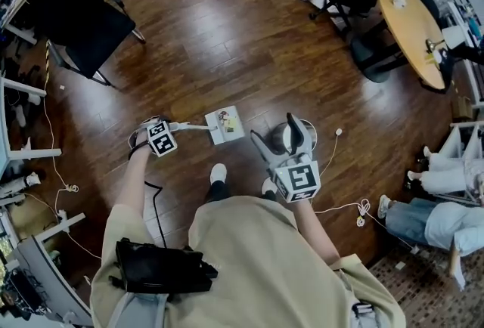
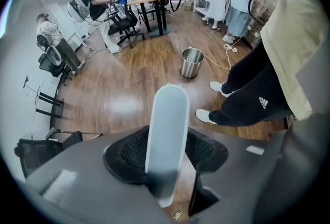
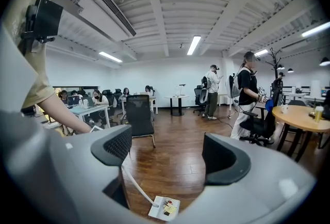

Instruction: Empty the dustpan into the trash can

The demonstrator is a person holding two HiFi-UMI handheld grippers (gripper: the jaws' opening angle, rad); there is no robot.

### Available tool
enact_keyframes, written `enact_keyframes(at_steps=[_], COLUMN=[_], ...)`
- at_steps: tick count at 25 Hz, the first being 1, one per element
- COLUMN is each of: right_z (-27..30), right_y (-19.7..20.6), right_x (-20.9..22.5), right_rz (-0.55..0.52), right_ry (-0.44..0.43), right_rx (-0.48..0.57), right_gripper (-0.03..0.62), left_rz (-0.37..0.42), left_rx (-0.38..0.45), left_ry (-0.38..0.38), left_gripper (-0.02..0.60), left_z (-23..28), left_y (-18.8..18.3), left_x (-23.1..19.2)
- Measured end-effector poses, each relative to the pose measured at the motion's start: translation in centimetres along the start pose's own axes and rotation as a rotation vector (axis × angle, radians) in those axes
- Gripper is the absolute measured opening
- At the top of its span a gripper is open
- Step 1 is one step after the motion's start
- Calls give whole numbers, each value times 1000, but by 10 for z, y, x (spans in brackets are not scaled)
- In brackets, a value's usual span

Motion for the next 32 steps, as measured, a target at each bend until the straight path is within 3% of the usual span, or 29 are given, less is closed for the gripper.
enact_keyframes(at_steps=[6, 9, 11, 18, 23, 32], right_z=[-4, -7, -10, -23, -31, -50], right_y=[3, 4, 2, 9, 1, 2], right_x=[-2, -1, 0, 13, 22, 39], right_rz=[4, 3, 5, 24, 85, 161], right_ry=[20, 26, 38, 53, 68, 58], right_rx=[-13, -14, -26, -19, 20, 83], right_gripper=[419, 419, 419, 416, 399, 382], left_rz=[40, 55, 73, 115, 60, 132], left_rx=[-21, -48, -68, -42, 42, -7], left_ry=[20, -22, -61, -120, -194, -250], left_gripper=[133, 101, 47, 2, 2, 2], left_z=[18, 29, 33, 29, -10, -44], left_y=[-4, -6, -6, -26, -47, -80], left_x=[0, 1, 1, 6, 9, 47])
Point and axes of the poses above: the fingertips, and each gripper's own axes: z forward along the fingers, x to its right, y out of its underside, the point moved 8 cm from there along -z, backward along the fingers, and after that the axes turned 10 degrees about y, right-handed, at the moved point
